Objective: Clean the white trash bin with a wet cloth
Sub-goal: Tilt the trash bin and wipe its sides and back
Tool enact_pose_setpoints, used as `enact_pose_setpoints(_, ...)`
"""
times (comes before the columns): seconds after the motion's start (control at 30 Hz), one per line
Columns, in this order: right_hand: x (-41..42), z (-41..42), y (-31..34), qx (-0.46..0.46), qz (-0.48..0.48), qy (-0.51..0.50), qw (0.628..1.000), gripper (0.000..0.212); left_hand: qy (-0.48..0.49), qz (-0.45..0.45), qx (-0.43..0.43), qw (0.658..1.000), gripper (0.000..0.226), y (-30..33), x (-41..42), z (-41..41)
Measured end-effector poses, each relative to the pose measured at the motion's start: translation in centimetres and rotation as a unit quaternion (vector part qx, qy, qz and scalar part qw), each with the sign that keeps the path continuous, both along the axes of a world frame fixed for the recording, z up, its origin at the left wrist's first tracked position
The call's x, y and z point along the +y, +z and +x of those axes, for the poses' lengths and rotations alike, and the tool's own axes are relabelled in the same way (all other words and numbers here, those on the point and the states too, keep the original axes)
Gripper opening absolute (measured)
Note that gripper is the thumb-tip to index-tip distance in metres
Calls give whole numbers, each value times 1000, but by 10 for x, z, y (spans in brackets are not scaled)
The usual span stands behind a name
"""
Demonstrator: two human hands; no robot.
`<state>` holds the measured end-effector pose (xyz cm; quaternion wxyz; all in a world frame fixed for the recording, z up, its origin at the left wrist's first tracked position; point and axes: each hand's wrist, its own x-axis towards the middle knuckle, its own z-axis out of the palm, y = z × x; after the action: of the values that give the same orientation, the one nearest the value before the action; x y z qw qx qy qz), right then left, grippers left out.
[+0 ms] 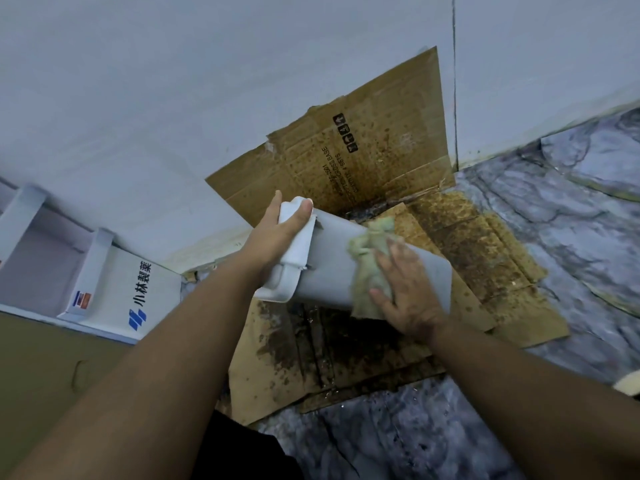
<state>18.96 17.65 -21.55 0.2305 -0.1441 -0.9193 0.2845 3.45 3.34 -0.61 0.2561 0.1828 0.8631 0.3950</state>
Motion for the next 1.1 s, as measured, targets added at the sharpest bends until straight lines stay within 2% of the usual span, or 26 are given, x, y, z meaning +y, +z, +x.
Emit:
enact_pose_setpoints(0.1, 15, 24, -27, -41, -47, -84, 995, 73, -78, -34, 62, 994, 99, -3, -1, -7)
enact_pose_setpoints(0.17, -7, 17, -15, -22, -31, -67, 997, 71, -97, -30, 79, 992, 102, -10, 1, -12)
enact_pose_setpoints(0.27, -61, -24, 39, 73, 17, 5, 997, 71, -72, 0, 49, 996, 104, -15, 14, -13)
enact_pose_setpoints(0.37, -76, -55, 75, 143, -37, -29, 989, 67, -54, -4, 59, 997, 101, -15, 30, -18)
enact_pose_setpoints(0.47, -38, -59, 63, 109, 28, 35, 993, 72, -16, 17, 31, 999, 107, -17, 32, -28)
enact_pose_setpoints(0.53, -10, -54, 43, 78, 64, 56, 993, 73, 1, 24, 31, 999, 98, -17, 30, -31)
enact_pose_setpoints(0.6, 10, -38, 16, 47, 23, 12, 999, 71, 20, 39, 23, 999, 82, -16, 31, -30)
enact_pose_setpoints(0.7, 32, 0, -32, 3, -92, -126, 988, 69, 29, 38, 20, 999, 77, -18, 35, -29)
enact_pose_setpoints(0.77, 35, 11, -45, -41, -198, -219, 954, 74, 26, 51, 17, 998, 81, -18, 38, -29)
enact_pose_setpoints(0.83, 21, 1, -32, -56, -232, -270, 933, 79, 10, 55, 14, 998, 98, -17, 40, -32)
enact_pose_setpoints(0.9, -5, -22, 4, -13, -172, -220, 960, 74, 0, 52, 7, 999, 109, -17, 41, -36)
enact_pose_setpoints(0.97, -35, -53, 52, 57, -93, -111, 988, 70, -10, 53, -1, 999, 110, -18, 42, -43)
enact_pose_setpoints(1.03, -53, -79, 87, 105, -84, -50, 990, 70, -23, 50, 9, 998, 109, -18, 44, -47)
enact_pose_setpoints(1.1, -46, -83, 90, 116, -75, -27, 990, 68, -29, 47, 32, 998, 102, -18, 45, -48)
